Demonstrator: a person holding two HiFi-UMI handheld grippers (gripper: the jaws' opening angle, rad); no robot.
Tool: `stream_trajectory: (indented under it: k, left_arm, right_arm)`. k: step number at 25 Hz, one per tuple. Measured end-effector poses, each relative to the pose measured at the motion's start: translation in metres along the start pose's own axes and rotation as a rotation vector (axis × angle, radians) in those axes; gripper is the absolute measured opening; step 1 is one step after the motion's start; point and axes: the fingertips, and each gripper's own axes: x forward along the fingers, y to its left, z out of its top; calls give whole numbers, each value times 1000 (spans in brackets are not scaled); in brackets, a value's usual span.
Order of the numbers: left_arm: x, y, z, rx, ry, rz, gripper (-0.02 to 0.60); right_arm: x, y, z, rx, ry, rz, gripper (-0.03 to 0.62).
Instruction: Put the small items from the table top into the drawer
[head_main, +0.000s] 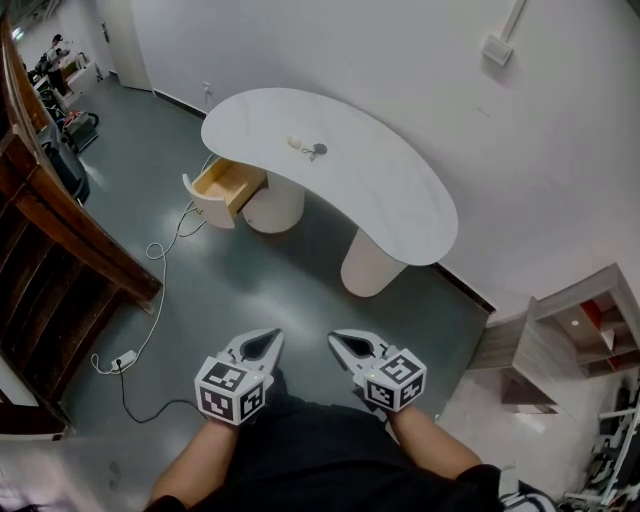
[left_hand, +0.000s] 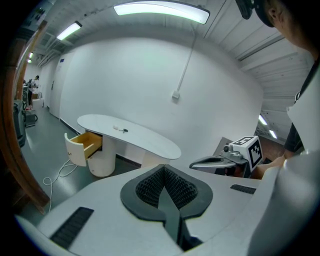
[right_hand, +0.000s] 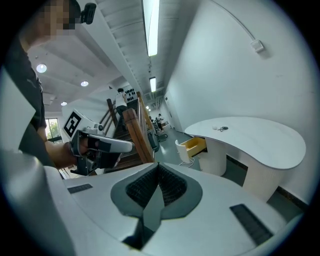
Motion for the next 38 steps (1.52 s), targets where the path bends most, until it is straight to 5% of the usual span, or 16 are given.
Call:
stream_trajectory:
  k: [11, 27, 38]
  left_arm:
    - [37, 119, 108, 98, -54, -36, 15]
    - [73, 254, 151, 75, -22, -96, 15]
    - [91, 289, 151, 39, 10, -91, 15]
  right_arm:
    - [112, -43, 99, -59, -32, -38, 9]
    - [227, -74, 129, -8, 16, -128, 9]
    - [257, -99, 141, 9, 45, -137, 9]
